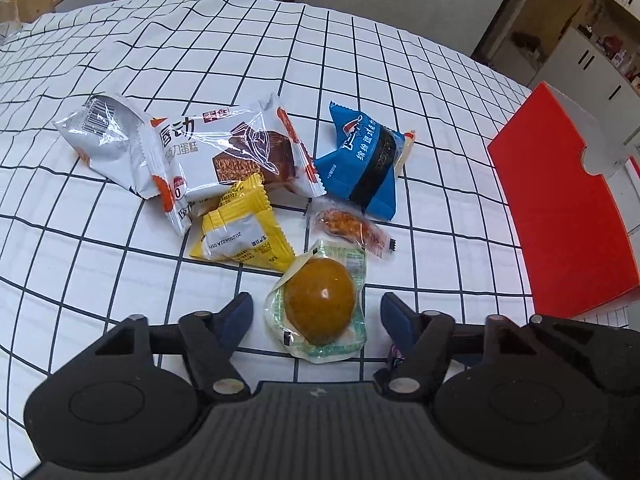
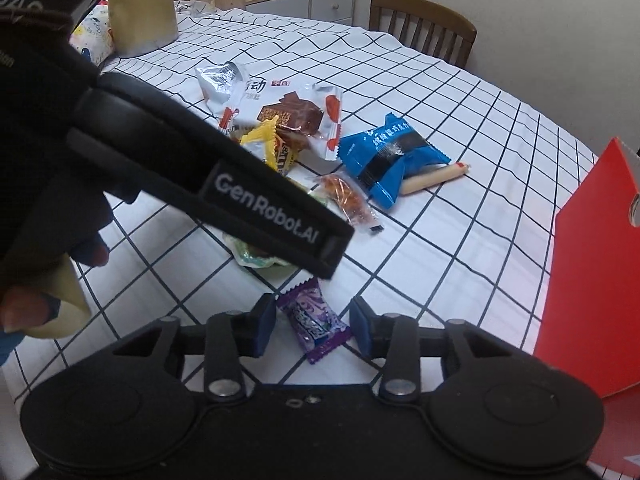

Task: Organize snacks
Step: 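Grasp the purple candy with the right gripper while the left grasps the wrapped orange cake, then carry the purple candy and orange cake over the red shoebox with both grippers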

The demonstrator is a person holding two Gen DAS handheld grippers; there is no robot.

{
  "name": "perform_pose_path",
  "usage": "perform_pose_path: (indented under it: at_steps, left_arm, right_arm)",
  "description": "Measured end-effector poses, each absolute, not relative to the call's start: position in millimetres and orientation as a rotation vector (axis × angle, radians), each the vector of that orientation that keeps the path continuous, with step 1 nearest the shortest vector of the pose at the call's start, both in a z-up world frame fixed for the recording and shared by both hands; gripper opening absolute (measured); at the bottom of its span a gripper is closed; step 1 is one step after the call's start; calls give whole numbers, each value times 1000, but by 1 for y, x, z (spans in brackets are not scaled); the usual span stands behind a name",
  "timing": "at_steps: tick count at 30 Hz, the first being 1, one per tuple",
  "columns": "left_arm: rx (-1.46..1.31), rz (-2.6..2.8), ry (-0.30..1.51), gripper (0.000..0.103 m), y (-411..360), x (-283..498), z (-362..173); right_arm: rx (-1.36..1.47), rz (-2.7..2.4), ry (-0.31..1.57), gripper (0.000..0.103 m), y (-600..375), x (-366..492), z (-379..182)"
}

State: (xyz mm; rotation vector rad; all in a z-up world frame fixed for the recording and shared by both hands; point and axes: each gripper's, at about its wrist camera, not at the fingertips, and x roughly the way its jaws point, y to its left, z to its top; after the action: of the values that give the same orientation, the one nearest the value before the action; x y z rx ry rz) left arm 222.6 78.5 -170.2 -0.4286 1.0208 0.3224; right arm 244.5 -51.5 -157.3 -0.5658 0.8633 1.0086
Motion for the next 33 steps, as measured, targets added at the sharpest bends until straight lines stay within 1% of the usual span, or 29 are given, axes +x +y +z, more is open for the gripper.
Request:
perform_pose_path:
  at_steps: [1, 3, 9, 10, 11, 18, 19, 20, 27, 33]
  left_arm:
    - [-420, 326, 1023, 63, 78, 224, -170]
    - [-411, 328, 1026, 54, 77, 225, -170]
    - [-428, 321, 1027, 52, 80, 222, -170]
    - [-429, 322, 1027, 52, 80, 221, -170]
    - [-431, 323, 1027, 52, 81, 220, -170]
    - [-448, 335, 1034, 51, 77, 210, -167]
    - [-452, 336, 1035, 50, 76, 209, -167]
    - [-455, 336, 1036, 48, 75, 207, -166]
    - [-461, 335, 1047, 48, 66, 195, -163]
    - [-448, 328, 1033, 48, 54, 185, -149]
  right_arm:
    - [-569, 1007, 862, 35, -52, 244, -157]
    - [-573, 999, 862, 28, -53, 242, -156]
    - [-569, 950, 869, 24, -59, 240, -154]
    - [-564, 943, 870, 23, -62, 239, -153]
    - [-557, 936, 873, 18, -63, 239, -153]
    - [-510, 858, 892, 18, -81, 243, -149]
    - [-497, 849, 892, 18, -85, 243, -148]
    - [-484, 841, 894, 18, -88, 244, -146]
    - [-428, 814, 886, 18, -110, 243, -132]
    - [-393, 801, 870, 18, -126, 239, -118]
